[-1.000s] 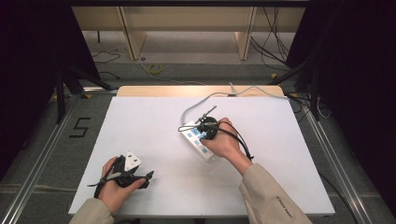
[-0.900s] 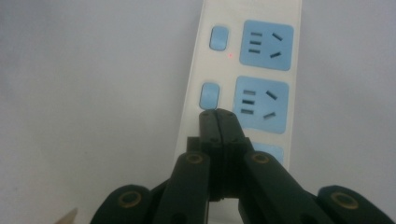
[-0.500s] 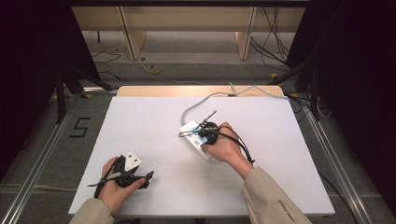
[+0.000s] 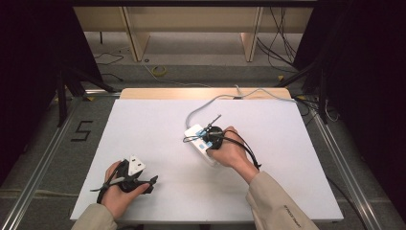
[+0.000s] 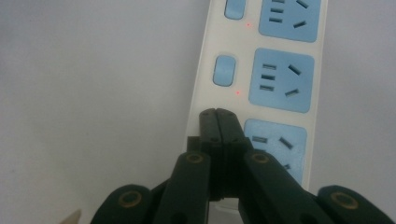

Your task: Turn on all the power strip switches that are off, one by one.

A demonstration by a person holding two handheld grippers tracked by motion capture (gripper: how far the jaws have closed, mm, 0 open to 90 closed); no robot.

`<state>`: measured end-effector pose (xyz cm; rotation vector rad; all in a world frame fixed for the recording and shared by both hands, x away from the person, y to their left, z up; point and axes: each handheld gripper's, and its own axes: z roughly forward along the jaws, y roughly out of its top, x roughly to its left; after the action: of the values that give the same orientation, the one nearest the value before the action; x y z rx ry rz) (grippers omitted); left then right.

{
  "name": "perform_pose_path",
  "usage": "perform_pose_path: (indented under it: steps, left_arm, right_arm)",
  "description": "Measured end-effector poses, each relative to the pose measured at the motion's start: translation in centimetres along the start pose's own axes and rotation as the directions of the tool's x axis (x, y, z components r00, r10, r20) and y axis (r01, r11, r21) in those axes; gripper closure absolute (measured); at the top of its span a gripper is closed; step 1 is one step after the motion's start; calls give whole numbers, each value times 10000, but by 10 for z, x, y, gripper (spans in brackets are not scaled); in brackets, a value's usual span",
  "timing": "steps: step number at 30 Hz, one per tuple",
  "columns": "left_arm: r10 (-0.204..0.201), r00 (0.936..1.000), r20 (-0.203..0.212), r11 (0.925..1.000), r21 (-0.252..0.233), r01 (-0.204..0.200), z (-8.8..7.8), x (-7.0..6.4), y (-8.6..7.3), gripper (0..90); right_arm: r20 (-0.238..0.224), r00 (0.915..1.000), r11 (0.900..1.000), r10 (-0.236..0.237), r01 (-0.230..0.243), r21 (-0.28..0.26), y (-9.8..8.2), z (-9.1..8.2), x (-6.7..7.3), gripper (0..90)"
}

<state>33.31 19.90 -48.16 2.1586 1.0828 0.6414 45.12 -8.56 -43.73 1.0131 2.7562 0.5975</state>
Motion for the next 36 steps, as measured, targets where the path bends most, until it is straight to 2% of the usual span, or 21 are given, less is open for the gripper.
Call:
perform_pose_path:
  steps: [4,7,11,12,14,19,36]
  left_arm:
    - [-15,10000,7,10000,7,15,0,0,0,185]
    - [-8,10000,5,10000,-9,8,0,0,0,185]
    - [-11,10000,2,10000,14,11,1,1,-1,185]
    - [-11,10000,6,10000,17,11,1,1,-1,185]
    - [-7,10000,27,10000,51,7,1,1,-1,185]
    - [-29,10000,28,10000,73,29,1,0,-1,186]
    - [-3,10000,25,10000,76,3,1,0,-1,186]
  right_arm:
    - [192,9997,9999,-172,172,10,0,1,4,900]
    - [136,9999,10000,-59,60,-44,0,1,3,900]
    - [168,9997,9995,-170,175,-279,-3,0,3,900]
    - [-103,9999,9989,-85,80,-471,-5,-1,2,900]
    - [-221,9997,9981,-49,35,-608,-7,-2,0,900]
    - [-299,9996,9944,23,-54,-1056,-9,-10,-3,900]
    - [-135,9997,9901,199,-216,-1385,-21,-21,-12,895]
